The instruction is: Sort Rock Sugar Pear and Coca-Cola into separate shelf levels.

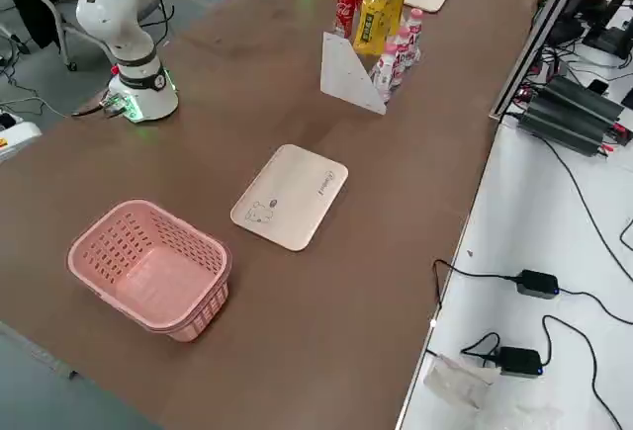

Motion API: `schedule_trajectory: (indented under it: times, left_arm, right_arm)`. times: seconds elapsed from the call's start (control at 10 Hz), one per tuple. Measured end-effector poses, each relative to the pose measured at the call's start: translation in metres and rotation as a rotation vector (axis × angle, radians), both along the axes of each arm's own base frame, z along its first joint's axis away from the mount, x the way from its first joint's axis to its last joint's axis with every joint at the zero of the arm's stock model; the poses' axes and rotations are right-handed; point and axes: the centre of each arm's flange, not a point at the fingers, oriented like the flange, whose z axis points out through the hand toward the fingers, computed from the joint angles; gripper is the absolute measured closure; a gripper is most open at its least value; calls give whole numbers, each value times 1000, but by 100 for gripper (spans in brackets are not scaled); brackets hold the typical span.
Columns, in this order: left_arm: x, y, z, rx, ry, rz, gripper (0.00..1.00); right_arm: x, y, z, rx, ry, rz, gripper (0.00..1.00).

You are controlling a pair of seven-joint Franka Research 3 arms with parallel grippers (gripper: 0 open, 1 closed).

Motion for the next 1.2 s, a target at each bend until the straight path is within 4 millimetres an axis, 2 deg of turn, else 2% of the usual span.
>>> schedule_trajectory:
  times: [0.1, 0.3, 0.5, 0.6, 0.8, 0.9, 1.1, 1.2]
  left_arm:
    - [6, 27, 3, -2, 0, -30, 0]
    - [16, 99, 4, -6, 19, -86, 0]
    - [14, 134, 7, -21, 28, -98, 0]
    - [7, 141, 15, -10, 18, -102, 0]
    - [-17, 135, 35, 1, -3, -160, 0]
    - [-31, 133, 38, 1, 1, -214, 0]
    - [-57, 141, 40, -47, -1, -309, 0]
    - [-58, 143, 47, -53, -32, -333, 0]
  right_arm:
    - [-1, 3, -5, 8, 3, -2, 66]
    - [-3, 10, -25, 11, 8, -3, 66]
    - [-4, 14, -42, 14, 7, -5, 66]
    - [-4, 15, -42, 16, 3, -6, 66]
    - [-4, 14, -42, 16, 3, -7, 66]
    - [-4, 14, -44, 13, 8, -8, 66]
    - [-8, 12, -59, -7, 39, -6, 66]
    - [-10, 12, -62, -14, 50, -4, 66]
